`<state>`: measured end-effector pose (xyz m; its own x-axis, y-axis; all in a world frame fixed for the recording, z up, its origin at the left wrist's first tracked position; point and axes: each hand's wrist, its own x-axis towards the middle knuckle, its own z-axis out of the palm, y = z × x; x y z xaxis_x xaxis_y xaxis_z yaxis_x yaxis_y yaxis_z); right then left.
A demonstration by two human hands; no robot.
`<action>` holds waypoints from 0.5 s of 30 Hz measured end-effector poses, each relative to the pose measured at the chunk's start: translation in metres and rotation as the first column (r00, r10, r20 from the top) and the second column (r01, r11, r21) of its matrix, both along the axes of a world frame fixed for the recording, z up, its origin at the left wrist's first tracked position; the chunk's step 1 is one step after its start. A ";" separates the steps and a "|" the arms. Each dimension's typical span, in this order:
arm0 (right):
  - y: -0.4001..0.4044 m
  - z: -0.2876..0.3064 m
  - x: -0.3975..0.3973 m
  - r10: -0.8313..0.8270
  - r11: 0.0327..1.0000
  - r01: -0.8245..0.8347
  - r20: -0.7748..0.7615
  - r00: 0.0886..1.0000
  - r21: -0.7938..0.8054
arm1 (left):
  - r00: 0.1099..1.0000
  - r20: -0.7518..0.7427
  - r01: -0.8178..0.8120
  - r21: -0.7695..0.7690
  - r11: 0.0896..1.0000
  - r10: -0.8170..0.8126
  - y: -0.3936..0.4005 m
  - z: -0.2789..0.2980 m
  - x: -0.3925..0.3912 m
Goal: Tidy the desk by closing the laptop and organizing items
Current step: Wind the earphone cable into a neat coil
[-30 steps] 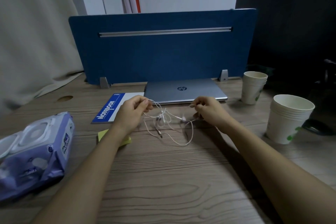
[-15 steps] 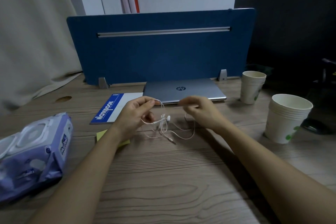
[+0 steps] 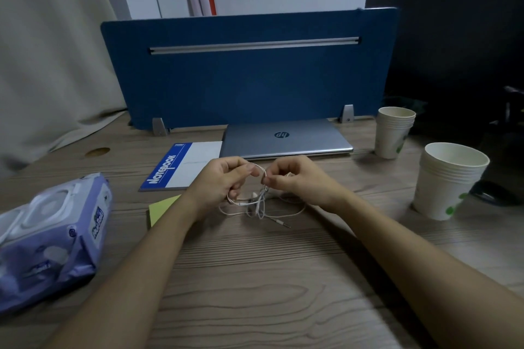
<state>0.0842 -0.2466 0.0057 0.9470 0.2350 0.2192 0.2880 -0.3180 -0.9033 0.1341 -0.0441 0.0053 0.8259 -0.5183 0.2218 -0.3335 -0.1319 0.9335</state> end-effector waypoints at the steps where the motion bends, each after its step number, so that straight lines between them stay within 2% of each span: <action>1: 0.000 -0.001 0.000 0.001 1.000 -0.001 0.007 1.000 -0.009 | 1.000 -0.001 0.000 0.011 1.000 0.000 0.000 0.001 -0.001; 3: -0.002 0.000 0.001 -0.038 0.999 0.038 0.053 0.998 -0.003 | 1.000 -0.014 0.002 0.014 1.000 -0.002 0.001 0.003 -0.004; 8: -0.014 0.007 0.006 -0.330 0.942 0.313 0.164 0.930 0.119 | 0.997 -0.080 0.001 -0.068 0.998 -0.006 0.013 0.011 -0.001; 12: -0.026 0.014 0.009 -0.493 0.831 0.422 0.128 0.860 0.364 | 0.990 -0.142 -0.022 -0.206 0.978 -0.008 0.022 0.012 0.004; 15: -0.039 0.018 0.011 -0.561 0.723 0.464 0.043 0.826 0.511 | 0.981 -0.166 -0.137 -0.255 0.957 0.096 0.027 0.013 0.008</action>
<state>0.0956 -0.2854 0.0239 0.8219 -0.4499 0.3493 0.3780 -0.0279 -0.9254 0.1425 -0.0176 0.0181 0.9115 -0.3560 0.2062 -0.1838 0.0961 0.9783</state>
